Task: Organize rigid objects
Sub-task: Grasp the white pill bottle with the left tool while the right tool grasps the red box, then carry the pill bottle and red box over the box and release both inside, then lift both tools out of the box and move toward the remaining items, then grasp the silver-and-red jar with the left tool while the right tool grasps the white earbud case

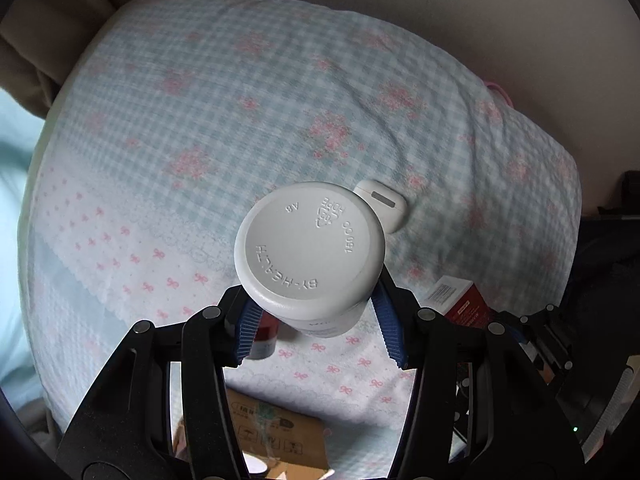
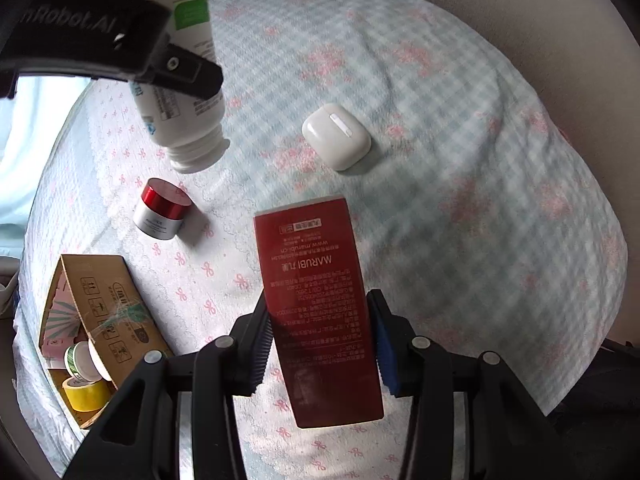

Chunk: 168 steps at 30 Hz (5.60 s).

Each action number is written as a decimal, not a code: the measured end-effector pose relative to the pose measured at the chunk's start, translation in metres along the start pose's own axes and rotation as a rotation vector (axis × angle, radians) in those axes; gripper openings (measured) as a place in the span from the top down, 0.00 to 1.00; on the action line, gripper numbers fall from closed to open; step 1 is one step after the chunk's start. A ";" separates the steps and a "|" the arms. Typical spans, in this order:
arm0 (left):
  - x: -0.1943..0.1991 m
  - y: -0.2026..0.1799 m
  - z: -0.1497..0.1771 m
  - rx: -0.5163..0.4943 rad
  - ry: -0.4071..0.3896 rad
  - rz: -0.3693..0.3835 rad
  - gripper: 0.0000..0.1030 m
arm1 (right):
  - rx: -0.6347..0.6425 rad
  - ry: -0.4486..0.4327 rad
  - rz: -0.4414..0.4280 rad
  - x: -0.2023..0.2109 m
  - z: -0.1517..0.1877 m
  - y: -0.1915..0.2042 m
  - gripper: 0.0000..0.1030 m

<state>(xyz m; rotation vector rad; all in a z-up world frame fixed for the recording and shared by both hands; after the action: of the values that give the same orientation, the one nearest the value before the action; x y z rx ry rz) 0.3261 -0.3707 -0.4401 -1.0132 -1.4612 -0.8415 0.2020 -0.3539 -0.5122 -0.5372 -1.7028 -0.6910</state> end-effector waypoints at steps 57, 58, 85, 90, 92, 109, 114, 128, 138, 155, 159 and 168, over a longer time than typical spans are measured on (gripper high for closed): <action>0.068 0.182 0.384 0.970 -0.119 -0.032 0.54 | 0.674 0.075 -0.292 0.048 0.103 0.314 0.60; 0.061 0.184 0.383 0.966 -0.103 -0.029 0.54 | 0.663 0.088 -0.289 0.040 0.103 0.315 0.60; 0.041 0.253 0.401 1.072 -0.080 -0.085 0.00 | 0.592 0.201 -0.173 -0.021 0.096 0.298 0.00; 0.060 0.250 0.411 1.087 -0.107 -0.115 0.00 | 0.590 0.173 -0.193 -0.006 0.097 0.300 0.00; 0.070 0.248 0.413 1.090 -0.119 -0.130 0.00 | 0.598 0.155 -0.199 0.002 0.098 0.300 0.00; 0.187 0.178 0.424 1.041 -0.308 -0.263 0.00 | 0.589 -0.057 -0.263 0.113 0.106 0.278 0.00; 0.230 0.151 0.413 0.975 -0.426 -0.291 0.00 | 0.586 -0.144 -0.241 0.160 0.106 0.261 0.00; 0.236 0.073 0.309 0.803 -0.501 -0.273 0.00 | 0.501 -0.400 -0.082 0.245 0.052 0.154 0.00; 0.191 0.047 0.208 0.840 -0.469 -0.190 0.00 | 0.478 -0.363 -0.048 0.211 -0.015 0.073 0.00; 0.006 0.072 0.108 0.957 -0.143 -0.103 0.00 | 0.476 -0.181 -0.038 0.076 -0.090 0.015 0.00; -0.041 0.081 0.113 1.011 -0.054 -0.086 0.02 | 0.489 -0.142 -0.022 0.037 -0.093 0.012 0.00; -0.112 0.102 0.112 1.072 0.035 -0.056 0.08 | 0.467 0.007 -0.003 -0.049 -0.094 0.013 0.17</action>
<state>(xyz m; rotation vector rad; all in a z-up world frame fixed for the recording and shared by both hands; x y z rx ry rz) 0.3800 -0.2449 -0.5697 -0.1406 -1.5966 -0.0271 0.2880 -0.4096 -0.5424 -0.2025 -1.7835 -0.2776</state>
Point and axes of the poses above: each gripper's, at about its wrist camera, not at the fingertips, and x roughly against the way its jaws point, y to its left, z to its underside, the point moved 9 cm from there along -x, roughly the way its jaws point, and after that the axes turned 2 degrees about -y, right-handed, at the moved point
